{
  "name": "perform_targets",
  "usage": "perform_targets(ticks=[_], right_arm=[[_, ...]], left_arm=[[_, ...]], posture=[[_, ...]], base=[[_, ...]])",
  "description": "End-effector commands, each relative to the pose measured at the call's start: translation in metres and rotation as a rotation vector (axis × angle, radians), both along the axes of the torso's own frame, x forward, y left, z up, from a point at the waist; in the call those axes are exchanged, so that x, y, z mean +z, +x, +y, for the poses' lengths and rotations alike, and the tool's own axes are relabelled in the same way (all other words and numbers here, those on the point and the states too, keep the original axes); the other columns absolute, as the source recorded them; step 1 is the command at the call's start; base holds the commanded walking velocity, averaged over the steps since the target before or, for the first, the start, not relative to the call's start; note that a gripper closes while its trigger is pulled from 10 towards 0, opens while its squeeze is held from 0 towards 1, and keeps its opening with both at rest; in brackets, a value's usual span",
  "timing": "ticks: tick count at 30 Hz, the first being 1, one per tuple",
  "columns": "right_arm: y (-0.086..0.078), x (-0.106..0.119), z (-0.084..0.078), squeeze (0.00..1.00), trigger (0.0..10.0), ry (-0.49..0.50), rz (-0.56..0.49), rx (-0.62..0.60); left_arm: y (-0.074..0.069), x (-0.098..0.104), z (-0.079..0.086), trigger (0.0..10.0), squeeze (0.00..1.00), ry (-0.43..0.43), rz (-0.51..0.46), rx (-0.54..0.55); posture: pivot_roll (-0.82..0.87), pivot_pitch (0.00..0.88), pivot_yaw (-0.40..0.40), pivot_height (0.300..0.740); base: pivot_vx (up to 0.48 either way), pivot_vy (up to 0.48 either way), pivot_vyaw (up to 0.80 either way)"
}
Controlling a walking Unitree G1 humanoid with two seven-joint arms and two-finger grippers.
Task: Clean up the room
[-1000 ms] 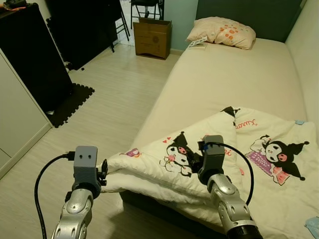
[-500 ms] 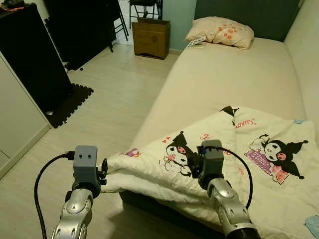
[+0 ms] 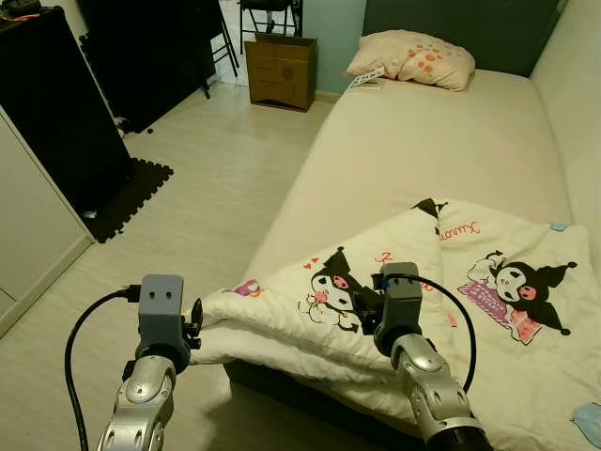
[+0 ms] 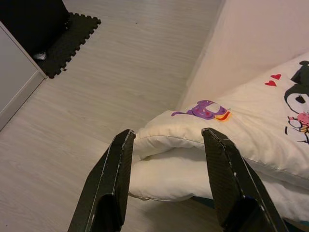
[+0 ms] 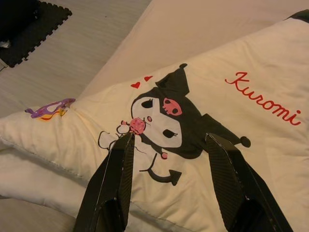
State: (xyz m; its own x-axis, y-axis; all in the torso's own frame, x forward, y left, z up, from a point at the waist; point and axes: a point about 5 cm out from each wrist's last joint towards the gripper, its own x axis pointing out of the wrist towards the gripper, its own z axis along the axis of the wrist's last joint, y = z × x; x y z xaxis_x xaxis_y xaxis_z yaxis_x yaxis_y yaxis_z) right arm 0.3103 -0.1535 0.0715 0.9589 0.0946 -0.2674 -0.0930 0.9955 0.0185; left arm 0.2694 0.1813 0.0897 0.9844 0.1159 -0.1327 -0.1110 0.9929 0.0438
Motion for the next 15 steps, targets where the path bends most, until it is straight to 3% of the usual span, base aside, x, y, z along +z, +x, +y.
perform_targets(ticks=[1, 9, 11, 15], right_arm=[[-0.002, -0.005, 0.003, 0.0, 10.0, 0.002, 0.029, 0.005], [0.01, 0.005, 0.008, 0.0, 10.0, 0.023, 0.022, 0.012], [0.024, 0.012, 0.011, 0.0, 10.0, 0.048, 0.021, 0.007], [0.029, 0.014, 0.013, 0.0, 10.0, 0.058, 0.022, 0.003]], left_arm=[[-0.002, -0.006, 0.001, 10.0, 0.0, 0.006, 0.025, 0.009], [0.003, -0.001, -0.001, 10.0, 0.0, 0.012, 0.01, -0.002], [0.006, 0.006, 0.005, 10.0, 0.0, 0.029, -0.006, -0.003], [0.007, 0.008, 0.007, 10.0, 0.0, 0.037, -0.01, -0.003]], posture=[[-0.08, 0.162, 0.025, 0.733], [-0.08, 0.23, 0.003, 0.733], [-0.05, 0.264, 0.009, 0.733], [-0.05, 0.264, 0.009, 0.733]], base=[[0.0, 0.0, 0.0], [0.0, 0.0, 0.0], [0.0, 0.0, 0.0], [0.0, 0.0, 0.0]])
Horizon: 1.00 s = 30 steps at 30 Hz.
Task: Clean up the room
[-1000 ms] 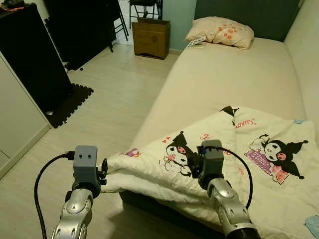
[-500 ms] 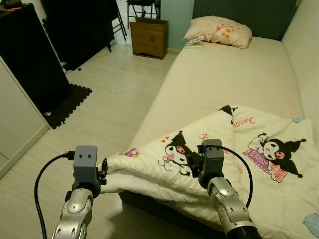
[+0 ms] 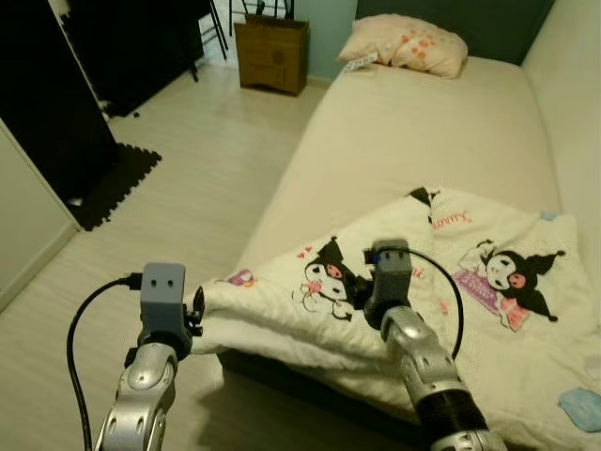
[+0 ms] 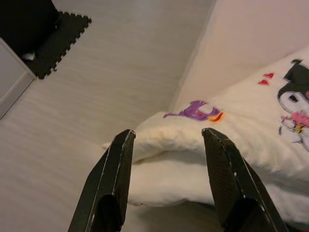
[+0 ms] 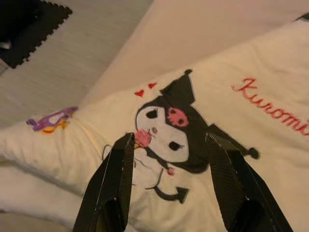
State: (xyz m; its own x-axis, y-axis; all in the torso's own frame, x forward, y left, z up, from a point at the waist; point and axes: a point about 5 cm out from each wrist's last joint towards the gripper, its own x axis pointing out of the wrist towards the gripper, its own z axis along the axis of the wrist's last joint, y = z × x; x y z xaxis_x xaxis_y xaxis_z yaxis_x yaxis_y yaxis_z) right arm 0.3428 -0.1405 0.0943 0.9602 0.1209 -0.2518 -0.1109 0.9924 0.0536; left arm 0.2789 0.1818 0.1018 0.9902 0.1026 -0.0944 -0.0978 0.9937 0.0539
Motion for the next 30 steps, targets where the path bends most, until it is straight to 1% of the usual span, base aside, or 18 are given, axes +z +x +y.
perform_targets(ticks=[1, 2, 6, 7, 14, 15, 17, 18, 23, 30], right_arm=[[0.003, -0.009, 0.0, 0.0, 10.0, 0.051, 0.053, -0.038], [0.007, -0.01, 0.0, 0.0, 10.0, 0.067, 0.071, -0.059], [0.01, -0.01, 0.0, 0.0, 10.0, 0.076, 0.084, -0.073], [0.011, -0.011, -0.001, 0.0, 10.0, 0.096, 0.092, -0.086], [0.007, -0.012, -0.004, 0.0, 10.0, 0.101, 0.075, -0.102], [0.004, -0.012, -0.005, 0.0, 10.0, 0.103, 0.058, -0.1], [0.001, -0.012, -0.006, 0.0, 10.0, 0.106, 0.044, -0.098], [-0.002, -0.013, -0.007, 0.0, 10.0, 0.116, 0.037, -0.096], [-0.002, -0.018, -0.009, 0.0, 10.0, 0.12, 0.042, -0.105], [-0.001, -0.017, -0.007, 0.0, 10.0, 0.138, 0.03, -0.105]], left_arm=[[-0.004, -0.001, 0.01, 10.0, 0.0, 0.034, 0.024, 0.013], [-0.007, 0.001, 0.013, 10.0, 0.0, 0.043, 0.022, 0.012], [-0.008, 0.003, 0.015, 10.0, 0.0, 0.048, 0.02, 0.011], [-0.011, 0.004, 0.016, 10.0, 0.0, 0.05, 0.016, 0.008], [-0.016, 0.002, 0.017, 10.0, 0.0, 0.047, 0.02, 0.016], [-0.016, 0.0, 0.016, 10.0, 0.0, 0.04, 0.023, 0.022], [-0.015, -0.001, 0.014, 10.0, 0.0, 0.033, 0.025, 0.025], [-0.014, -0.002, 0.009, 10.0, 0.0, 0.024, 0.026, 0.022], [-0.014, -0.002, 0.004, 10.0, 0.0, 0.014, 0.033, 0.01], [-0.015, -0.003, 0.003, 10.0, 0.0, 0.013, 0.043, 0.0]], posture=[[-0.01, 0.28, 0.024, 0.733], [0.0, 0.28, 0.027, 0.733], [0.0, 0.279, 0.029, 0.733], [0.0, 0.266, 0.027, 0.733], [-0.01, 0.25, 0.029, 0.733], [-0.02, 0.244, 0.03, 0.733], [-0.02, 0.243, 0.03, 0.728], [-0.03, 0.242, 0.032, 0.718], [-0.03, 0.242, 0.034, 0.698], [-0.03, 0.242, 0.038, 0.668]], base=[[0.0, 0.0, 0.0], [0.0, 0.0, 0.0], [0.0, 0.0, 0.0], [0.0, 0.0, 0.0], [0.0, 0.0, 0.0], [0.0, 0.0, 0.0], [0.0, 0.0, 0.0], [0.0, 0.0, 0.0], [0.0, 0.0, 0.0], [0.0, 0.0, 0.0]])
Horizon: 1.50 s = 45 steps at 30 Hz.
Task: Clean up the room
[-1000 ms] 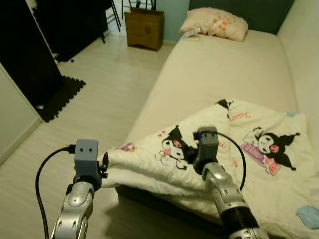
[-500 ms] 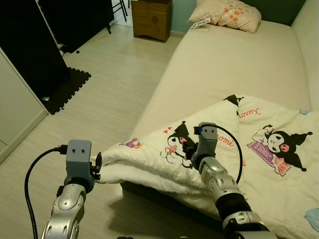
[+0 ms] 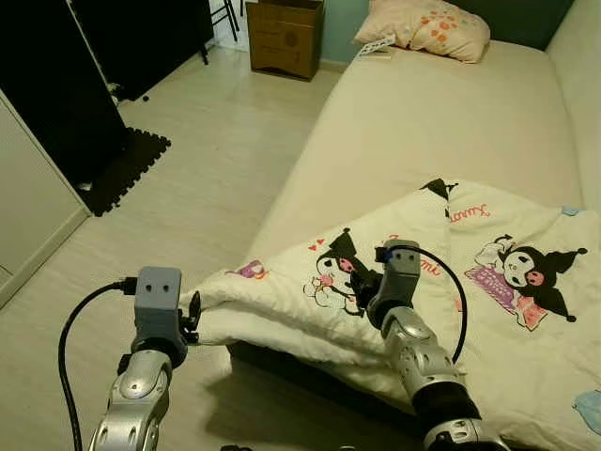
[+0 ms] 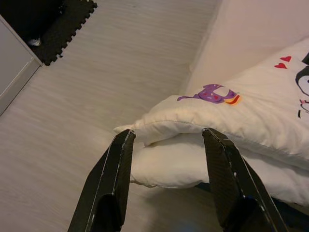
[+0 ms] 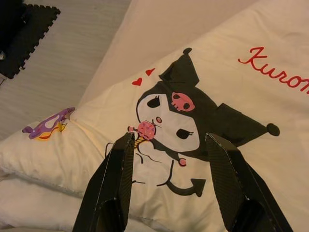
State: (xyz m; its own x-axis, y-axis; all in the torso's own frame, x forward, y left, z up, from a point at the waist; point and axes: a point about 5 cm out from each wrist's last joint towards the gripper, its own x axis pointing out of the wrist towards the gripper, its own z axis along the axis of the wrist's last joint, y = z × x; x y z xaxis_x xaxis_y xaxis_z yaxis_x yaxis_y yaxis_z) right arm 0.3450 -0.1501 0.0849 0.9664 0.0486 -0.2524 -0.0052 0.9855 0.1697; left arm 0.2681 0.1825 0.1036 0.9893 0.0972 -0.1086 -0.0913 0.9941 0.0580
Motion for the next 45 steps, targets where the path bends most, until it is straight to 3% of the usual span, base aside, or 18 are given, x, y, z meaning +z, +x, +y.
perform_targets(ticks=[1, 11, 17, 36, 45], right_arm=[[-0.003, -0.007, 0.003, 0.0, 10.0, 0.023, 0.018, 0.001], [-0.001, -0.003, 0.003, 0.0, 10.0, 0.027, 0.012, 0.01], [0.0, -0.002, 0.003, 0.0, 10.0, 0.034, 0.006, 0.011], [0.005, 0.005, 0.004, 0.0, 10.0, 0.03, -0.014, 0.034], [0.01, 0.018, 0.011, 0.0, 10.0, 0.042, -0.076, 0.094]], left_arm=[[-0.005, -0.005, 0.002, 10.0, 0.0, 0.01, 0.029, 0.005], [-0.002, -0.002, 0.009, 10.0, 0.0, 0.021, 0.021, 0.021], [-0.003, -0.003, 0.01, 10.0, 0.0, 0.023, 0.022, 0.031], [-0.005, -0.003, 0.017, 10.0, 0.0, 0.015, 0.021, 0.068], [-0.004, -0.003, 0.02, 10.0, 0.0, 0.016, 0.017, 0.086]], posture=[[-0.03, 0.242, 0.038, 0.668], [-0.03, 0.242, 0.034, 0.668], [-0.03, 0.243, 0.032, 0.643], [-0.03, 0.247, 0.023, 0.643], [-0.03, 0.251, 0.014, 0.643]], base=[[0.0, 0.0, 0.0], [0.0, 0.0, 0.0], [0.0, 0.0, 0.0], [0.0, 0.0, 0.0], [0.0, 0.0, 0.0]])
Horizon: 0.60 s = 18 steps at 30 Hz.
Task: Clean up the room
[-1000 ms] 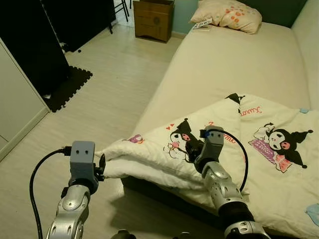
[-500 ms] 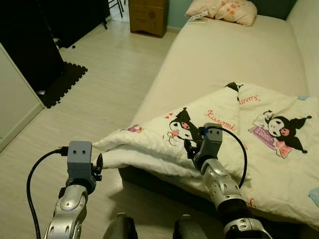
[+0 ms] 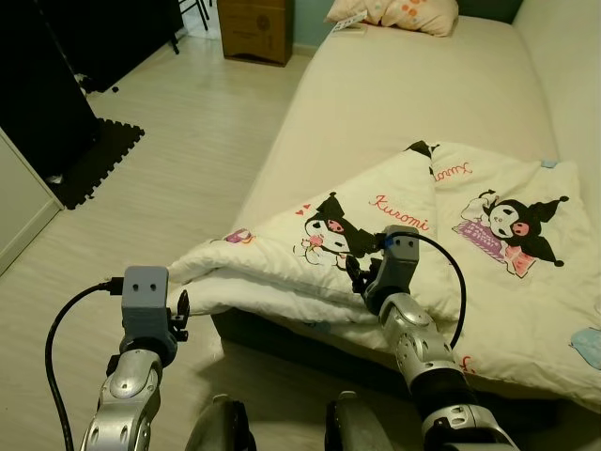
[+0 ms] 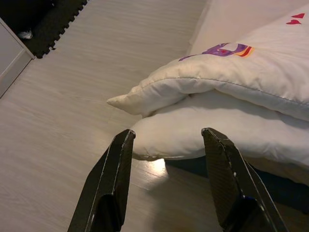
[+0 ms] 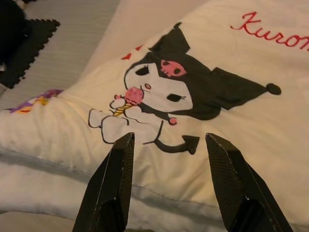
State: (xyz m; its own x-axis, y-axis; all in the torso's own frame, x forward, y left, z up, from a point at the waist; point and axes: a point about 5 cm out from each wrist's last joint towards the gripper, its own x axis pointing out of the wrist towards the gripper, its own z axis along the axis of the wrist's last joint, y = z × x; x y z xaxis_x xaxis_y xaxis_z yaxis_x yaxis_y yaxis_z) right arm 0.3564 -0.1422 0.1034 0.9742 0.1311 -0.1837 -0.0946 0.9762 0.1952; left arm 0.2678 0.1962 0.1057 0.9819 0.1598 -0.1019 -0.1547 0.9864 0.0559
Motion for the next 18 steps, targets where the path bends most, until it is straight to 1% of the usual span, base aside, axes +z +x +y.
perform_targets(ticks=[1, 3, 7, 10, 18], right_arm=[[-0.0007, 0.0031, 0.0043, 0.0, 10.0, 0.033, -0.028, 0.03], [-0.0009, 0.0072, 0.0069, 0.0, 10.0, 0.053, -0.053, 0.054], [-0.0021, 0.0071, 0.012, 0.0, 10.0, 0.05, -0.059, 0.093], [-0.0021, 0.0071, 0.012, 0.0, 10.0, 0.05, -0.059, 0.093], [-0.0031, 0.0054, 0.0128, 0.0, 10.0, 0.049, -0.061, 0.102]], left_arm=[[-0.0038, -0.006, 0.0067, 10.0, 0.0, 0.016, 0.025, 0.024], [-0.0047, -0.0074, 0.0058, 10.0, 0.0, 0.015, 0.028, 0.024], [-0.006, -0.0089, 0.003, 10.0, 0.0, 0.012, 0.03, 0.02], [-0.006, -0.0089, 0.003, 10.0, 0.0, 0.012, 0.03, 0.02], [-0.0068, -0.0089, -0.0017, 10.0, 0.0, 0.006, 0.026, 0.011]], posture=[[-0.03, 0.25, 0.013, 0.643], [-0.03, 0.248, 0.012, 0.648], [-0.03, 0.246, 0.011, 0.668], [-0.03, 0.246, 0.011, 0.668], [-0.03, 0.241, 0.011, 0.693]], base=[[0.0, 0.0, 0.0], [0.0, 0.0, 0.0], [0.0, 0.0, 0.0], [0.0, 0.0, 0.0], [0.0, 0.0, 0.0]])
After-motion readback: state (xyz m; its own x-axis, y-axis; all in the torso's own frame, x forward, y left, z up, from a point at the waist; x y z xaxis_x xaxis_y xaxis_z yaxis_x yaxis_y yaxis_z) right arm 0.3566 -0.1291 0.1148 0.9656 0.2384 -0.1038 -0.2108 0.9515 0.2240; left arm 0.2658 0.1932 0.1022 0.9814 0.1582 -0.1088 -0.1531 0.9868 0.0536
